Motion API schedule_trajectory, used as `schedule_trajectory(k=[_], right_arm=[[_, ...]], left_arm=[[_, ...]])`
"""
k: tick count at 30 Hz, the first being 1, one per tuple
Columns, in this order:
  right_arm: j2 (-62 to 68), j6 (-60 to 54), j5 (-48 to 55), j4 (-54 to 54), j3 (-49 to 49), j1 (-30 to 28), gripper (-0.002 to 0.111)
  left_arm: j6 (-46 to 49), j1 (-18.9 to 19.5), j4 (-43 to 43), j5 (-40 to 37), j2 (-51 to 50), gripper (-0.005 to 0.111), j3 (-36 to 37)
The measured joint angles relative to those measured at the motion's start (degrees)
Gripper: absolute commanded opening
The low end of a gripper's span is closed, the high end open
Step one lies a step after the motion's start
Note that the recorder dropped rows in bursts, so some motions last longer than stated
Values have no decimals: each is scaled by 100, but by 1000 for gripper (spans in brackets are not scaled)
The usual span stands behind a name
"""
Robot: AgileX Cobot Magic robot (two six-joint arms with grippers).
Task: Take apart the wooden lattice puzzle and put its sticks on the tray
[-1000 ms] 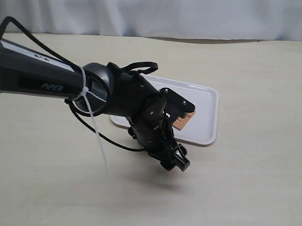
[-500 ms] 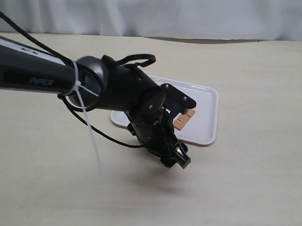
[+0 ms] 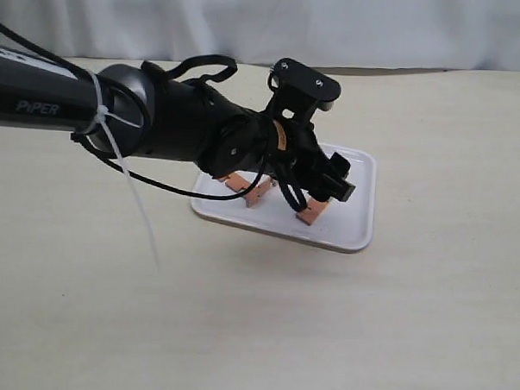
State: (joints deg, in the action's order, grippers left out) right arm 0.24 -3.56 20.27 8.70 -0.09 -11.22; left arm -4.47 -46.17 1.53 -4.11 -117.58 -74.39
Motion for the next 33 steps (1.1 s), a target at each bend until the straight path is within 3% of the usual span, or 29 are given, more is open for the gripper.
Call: schedule_trajectory(k=[3, 5, 6, 9, 11, 13, 16, 20, 22, 24, 25, 26, 29, 31, 33], right_arm=[[0, 0, 0, 0, 0, 0, 4], [0, 0, 0, 0, 0, 0, 4], [0, 0, 0, 0, 0, 0, 4], [0, 0, 0, 0, 0, 0, 4], [0, 0, 0, 0, 0, 0, 4], [0, 0, 0, 0, 0, 0, 4], [0, 0, 0, 0, 0, 0, 4], [0, 0, 0, 0, 0, 0, 4], [0, 0, 0, 0, 0, 0, 4], [0, 0, 0, 0, 0, 0, 4], [0, 0, 0, 0, 0, 0, 4], [0, 0, 0, 0, 0, 0, 4], [0, 0, 0, 0, 0, 0, 4], [0, 0, 0, 0, 0, 0, 4], [0, 0, 0, 0, 0, 0, 4]], left_arm=[[0, 15, 0, 73, -136, 14, 0], [0, 15, 0, 123, -144, 37, 0], [0, 15, 0, 146, -144, 55, 0], [0, 15, 0, 146, -144, 84, 0], [0, 15, 0, 172, -144, 97, 0], [0, 15, 0, 187, -144, 105, 0], [0, 15, 90, 176, -15, 105, 0], [0, 15, 106, -46, 400, 102, 0], [10, 15, 185, -264, 622, 88, 0], [10, 15, 537, -837, 1006, 43, 0], [10, 15, 770, -1180, 1164, 14, 0], [10, 15, 1171, -1804, 1383, 0, 0], [21, 98, 1654, -3193, 1715, 0, 0], [21, 469, 1612, -4047, 1926, 0, 0], [50, 1218, 1207, -4666, 2276, 0, 195]])
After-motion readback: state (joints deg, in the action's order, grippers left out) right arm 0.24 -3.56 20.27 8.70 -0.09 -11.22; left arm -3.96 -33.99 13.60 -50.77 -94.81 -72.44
